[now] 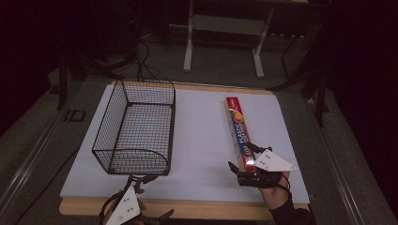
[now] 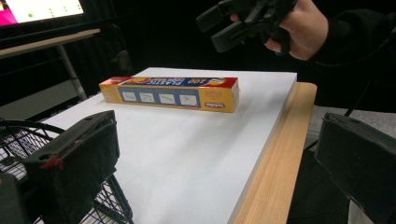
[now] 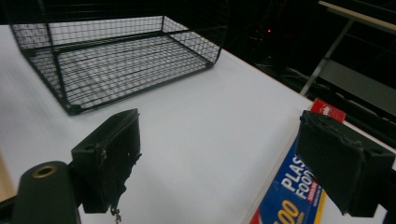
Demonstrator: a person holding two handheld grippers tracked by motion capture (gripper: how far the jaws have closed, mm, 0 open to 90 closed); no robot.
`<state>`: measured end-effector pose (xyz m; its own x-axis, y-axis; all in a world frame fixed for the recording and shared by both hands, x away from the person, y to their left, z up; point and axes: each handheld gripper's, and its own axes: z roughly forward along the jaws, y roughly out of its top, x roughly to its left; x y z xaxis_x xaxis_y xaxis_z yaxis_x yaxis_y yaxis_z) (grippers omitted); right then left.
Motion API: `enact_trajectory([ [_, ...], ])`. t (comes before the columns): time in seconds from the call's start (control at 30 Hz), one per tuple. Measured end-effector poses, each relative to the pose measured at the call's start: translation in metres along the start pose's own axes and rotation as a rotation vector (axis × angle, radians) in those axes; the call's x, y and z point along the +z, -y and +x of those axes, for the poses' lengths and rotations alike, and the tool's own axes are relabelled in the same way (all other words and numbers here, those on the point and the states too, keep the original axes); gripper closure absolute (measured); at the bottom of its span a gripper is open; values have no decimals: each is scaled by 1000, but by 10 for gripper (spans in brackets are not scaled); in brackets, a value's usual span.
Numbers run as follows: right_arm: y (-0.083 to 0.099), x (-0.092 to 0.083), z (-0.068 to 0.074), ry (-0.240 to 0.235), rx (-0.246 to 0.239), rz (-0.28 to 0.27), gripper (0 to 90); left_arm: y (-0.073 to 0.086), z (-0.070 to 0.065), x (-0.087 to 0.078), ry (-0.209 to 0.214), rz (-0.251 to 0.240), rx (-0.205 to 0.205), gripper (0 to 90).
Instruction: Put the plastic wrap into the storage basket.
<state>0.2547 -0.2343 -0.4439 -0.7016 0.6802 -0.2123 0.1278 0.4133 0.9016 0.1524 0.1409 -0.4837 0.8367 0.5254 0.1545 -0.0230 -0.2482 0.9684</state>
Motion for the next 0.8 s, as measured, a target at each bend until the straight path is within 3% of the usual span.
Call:
enact_trajectory([
  [0.47, -4, 22, -34, 85, 24, 30, 139, -1, 0, 1, 12, 11, -13, 2],
  [0.8, -7, 43, -48, 135, 38, 91, 135, 0, 0, 1, 10, 14, -16, 2],
])
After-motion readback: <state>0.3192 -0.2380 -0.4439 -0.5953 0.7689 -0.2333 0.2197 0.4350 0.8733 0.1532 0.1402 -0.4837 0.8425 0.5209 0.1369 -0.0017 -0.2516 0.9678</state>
